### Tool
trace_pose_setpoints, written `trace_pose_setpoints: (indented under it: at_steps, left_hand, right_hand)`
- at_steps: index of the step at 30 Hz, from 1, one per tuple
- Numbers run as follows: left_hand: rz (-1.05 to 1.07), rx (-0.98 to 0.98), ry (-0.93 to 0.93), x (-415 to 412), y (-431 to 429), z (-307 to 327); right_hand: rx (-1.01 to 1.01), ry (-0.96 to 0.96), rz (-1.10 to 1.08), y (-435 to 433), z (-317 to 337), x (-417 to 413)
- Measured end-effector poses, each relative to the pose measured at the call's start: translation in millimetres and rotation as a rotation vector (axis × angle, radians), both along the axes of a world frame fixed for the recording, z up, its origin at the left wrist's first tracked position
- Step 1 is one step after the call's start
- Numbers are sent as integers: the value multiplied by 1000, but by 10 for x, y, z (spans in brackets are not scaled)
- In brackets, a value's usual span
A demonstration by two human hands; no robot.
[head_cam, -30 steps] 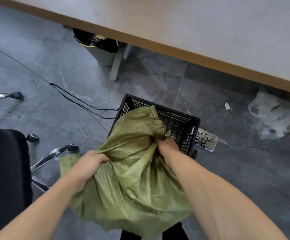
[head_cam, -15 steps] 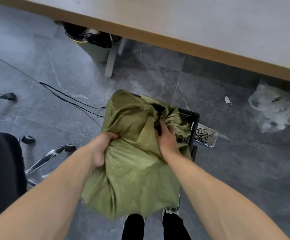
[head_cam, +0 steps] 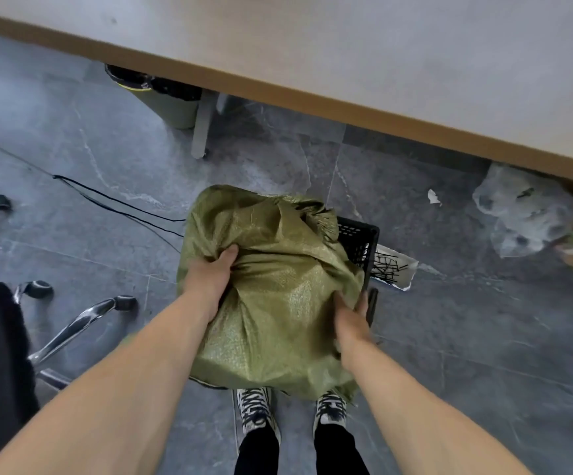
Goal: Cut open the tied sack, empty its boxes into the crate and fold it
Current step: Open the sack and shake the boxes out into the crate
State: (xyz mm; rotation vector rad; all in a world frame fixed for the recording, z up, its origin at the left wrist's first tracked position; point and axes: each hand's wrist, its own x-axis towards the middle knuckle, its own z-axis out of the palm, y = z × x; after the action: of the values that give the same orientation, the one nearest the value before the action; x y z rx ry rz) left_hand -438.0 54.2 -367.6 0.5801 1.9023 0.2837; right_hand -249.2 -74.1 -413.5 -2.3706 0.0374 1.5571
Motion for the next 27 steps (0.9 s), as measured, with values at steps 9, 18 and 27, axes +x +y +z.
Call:
trace_pose_setpoints:
  at_steps: [9,18,27]
  left_hand:
    - [-586,-124,-260,-430,-217,324]
    - [-772,60,358,-520,-372,274]
    - [-871,41,360,-598,-471,432]
  right_hand:
    - [-81,-12,-81,101,-89,-96]
    - [59,-131,156,363,208,-66]
    - [116,-220,223,112,642,218]
